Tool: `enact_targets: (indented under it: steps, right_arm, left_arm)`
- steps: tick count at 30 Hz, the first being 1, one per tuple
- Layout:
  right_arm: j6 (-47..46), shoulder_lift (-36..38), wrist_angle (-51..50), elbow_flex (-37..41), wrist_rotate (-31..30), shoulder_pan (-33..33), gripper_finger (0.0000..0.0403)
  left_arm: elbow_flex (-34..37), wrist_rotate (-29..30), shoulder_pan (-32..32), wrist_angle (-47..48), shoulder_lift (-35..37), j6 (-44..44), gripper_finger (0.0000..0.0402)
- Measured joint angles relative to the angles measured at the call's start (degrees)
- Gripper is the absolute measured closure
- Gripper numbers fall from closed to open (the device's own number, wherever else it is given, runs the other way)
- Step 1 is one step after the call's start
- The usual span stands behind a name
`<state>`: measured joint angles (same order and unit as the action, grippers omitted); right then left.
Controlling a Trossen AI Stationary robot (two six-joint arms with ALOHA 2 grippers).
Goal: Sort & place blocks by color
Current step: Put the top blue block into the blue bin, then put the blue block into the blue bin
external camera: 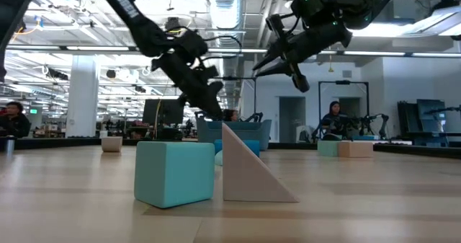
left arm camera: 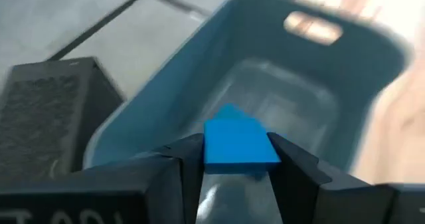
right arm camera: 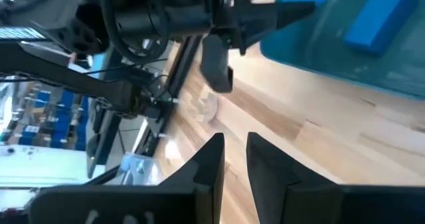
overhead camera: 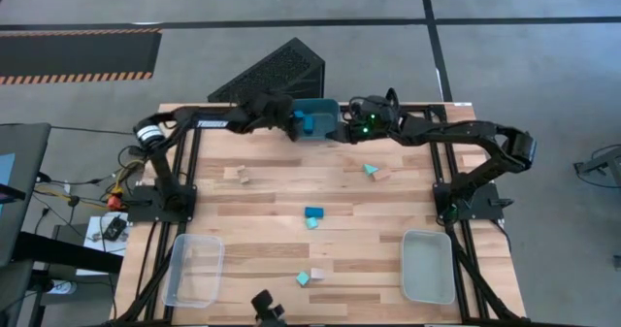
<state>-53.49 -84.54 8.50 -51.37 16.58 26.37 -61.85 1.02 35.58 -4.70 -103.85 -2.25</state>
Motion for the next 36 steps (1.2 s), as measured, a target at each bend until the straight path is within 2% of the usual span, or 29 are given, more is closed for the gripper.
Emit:
enact_targets:
  steps: [4,9,15,20,28,32,36]
  right_arm:
    - [0.0,0.0,-0.3,0.0,0.0,-1.1,0.0315]
    - [0.0,0.0,-0.8,0.0,-0.1,-2.2,0.0315]
    - [0.0,0.0,-0.9,0.0,-0.1,-3.6,0.0315]
    - [0.9,0.6,-1.8,0.0,-0.1,-4.9,0.0315]
    - [11.3,7.1,-12.1,0.0,-2.8,-9.1,0.0315]
    - [22.5,5.6,-14.4,0.0,-3.5,-13.5,0.0311]
    - [30.1,0.3,-14.7,0.2,-3.1,-18.4,0.0280]
  left_arm:
    - [-8.4,3.1,-0.2,11.1,-4.6,-4.4,0.0258]
    - [-16.9,3.5,-0.1,23.7,-9.5,-2.2,0.0253]
    - [-21.6,5.3,-0.4,28.8,-10.7,0.0,0.0251]
    - [-24.2,5.3,-0.6,33.0,-7.6,1.5,0.0251]
    - [-22.5,2.1,-1.5,33.7,3.6,4.0,0.0250]
    - [-14.4,-5.0,-3.7,27.6,9.6,4.2,0.0250]
    - [-4.2,-10.2,-7.7,20.6,15.2,7.7,0.0250]
